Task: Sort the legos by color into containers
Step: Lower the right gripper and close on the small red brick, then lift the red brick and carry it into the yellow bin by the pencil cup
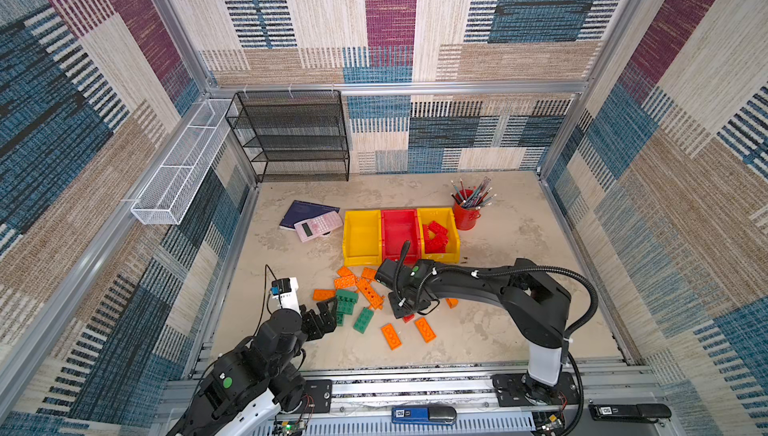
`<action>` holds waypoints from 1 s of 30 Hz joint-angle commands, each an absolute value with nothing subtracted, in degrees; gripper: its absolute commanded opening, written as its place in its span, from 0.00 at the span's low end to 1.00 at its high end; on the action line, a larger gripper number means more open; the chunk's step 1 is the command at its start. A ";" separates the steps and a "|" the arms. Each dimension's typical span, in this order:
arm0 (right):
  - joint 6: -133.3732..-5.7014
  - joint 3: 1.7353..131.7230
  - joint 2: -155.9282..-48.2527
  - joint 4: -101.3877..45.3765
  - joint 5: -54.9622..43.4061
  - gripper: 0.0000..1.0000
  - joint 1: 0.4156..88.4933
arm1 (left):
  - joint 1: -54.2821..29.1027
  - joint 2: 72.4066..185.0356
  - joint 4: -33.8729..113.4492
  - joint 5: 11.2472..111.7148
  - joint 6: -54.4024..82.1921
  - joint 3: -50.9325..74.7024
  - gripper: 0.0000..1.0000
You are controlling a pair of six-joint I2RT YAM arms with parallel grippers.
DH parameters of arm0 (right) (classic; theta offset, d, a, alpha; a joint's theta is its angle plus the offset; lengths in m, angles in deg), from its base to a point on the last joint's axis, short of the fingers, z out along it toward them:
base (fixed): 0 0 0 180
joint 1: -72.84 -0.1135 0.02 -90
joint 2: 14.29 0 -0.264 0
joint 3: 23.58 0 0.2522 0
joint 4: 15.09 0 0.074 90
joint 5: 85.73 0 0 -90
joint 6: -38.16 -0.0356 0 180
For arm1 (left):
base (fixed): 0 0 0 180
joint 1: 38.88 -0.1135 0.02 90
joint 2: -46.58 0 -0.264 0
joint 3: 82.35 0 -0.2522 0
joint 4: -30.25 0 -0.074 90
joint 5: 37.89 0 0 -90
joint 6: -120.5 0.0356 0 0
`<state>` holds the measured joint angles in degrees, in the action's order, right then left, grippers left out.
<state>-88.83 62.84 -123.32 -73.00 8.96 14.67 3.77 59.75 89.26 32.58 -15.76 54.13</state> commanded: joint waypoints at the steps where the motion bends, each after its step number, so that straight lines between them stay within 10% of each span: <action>1: -87.95 62.92 -121.91 -73.68 9.29 0.54 14.57 | 3.81 60.14 87.68 31.54 -14.25 53.90 0.98; 30: -84.42 58.97 -121.10 -71.79 8.14 0.45 13.27 | 3.84 65.71 86.78 33.02 -14.43 52.03 0.98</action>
<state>-84.72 59.32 -121.01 -73.24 7.39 13.33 3.77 65.26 88.65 32.80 -14.56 52.73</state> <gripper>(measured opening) 0.461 0.983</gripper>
